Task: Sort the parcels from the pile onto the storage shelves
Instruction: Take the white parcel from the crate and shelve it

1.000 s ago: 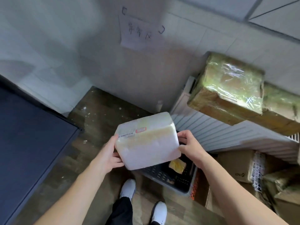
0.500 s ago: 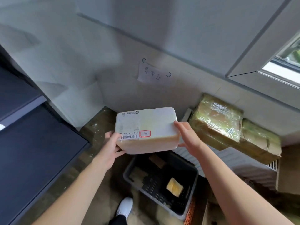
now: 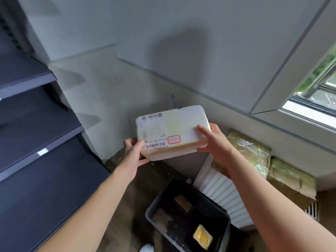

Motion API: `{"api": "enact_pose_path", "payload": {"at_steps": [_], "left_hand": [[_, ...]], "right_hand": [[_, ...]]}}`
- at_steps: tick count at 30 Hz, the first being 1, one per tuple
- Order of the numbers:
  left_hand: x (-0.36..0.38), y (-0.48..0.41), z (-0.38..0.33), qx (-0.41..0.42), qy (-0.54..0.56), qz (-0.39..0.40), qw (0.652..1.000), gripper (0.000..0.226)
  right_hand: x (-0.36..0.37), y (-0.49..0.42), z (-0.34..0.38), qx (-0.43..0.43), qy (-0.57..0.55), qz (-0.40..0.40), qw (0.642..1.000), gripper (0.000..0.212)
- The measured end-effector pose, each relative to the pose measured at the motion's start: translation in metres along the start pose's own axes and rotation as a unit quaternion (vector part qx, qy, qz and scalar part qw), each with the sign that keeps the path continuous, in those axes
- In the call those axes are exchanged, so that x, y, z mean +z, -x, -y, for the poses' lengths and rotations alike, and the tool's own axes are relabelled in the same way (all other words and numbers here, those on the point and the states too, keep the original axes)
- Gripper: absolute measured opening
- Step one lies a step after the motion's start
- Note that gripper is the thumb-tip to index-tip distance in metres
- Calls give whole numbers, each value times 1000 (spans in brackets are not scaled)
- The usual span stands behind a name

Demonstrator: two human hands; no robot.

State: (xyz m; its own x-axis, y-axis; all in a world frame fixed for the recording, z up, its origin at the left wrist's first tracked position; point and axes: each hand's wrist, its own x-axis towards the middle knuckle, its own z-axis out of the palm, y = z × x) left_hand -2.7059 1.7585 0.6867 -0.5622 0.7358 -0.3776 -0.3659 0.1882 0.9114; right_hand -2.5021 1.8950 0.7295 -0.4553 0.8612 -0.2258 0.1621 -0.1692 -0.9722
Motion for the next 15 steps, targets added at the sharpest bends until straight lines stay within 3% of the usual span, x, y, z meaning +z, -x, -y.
{"api": "enact_pose_path", "payload": {"at_steps": [5,11,15], "left_hand": [[-6,26,-25,49,-6,-21,999,28],[-11,62,-52,110,-27,-48,992,34],[-14,77,-61,130,-30,-50,990,31]], "right_hand": [[1,2,26,-40,17,62,997,20],[8,9,44,-70,-7,91,993,11],[13,14,60,-78,-11,108,991,19]]}}
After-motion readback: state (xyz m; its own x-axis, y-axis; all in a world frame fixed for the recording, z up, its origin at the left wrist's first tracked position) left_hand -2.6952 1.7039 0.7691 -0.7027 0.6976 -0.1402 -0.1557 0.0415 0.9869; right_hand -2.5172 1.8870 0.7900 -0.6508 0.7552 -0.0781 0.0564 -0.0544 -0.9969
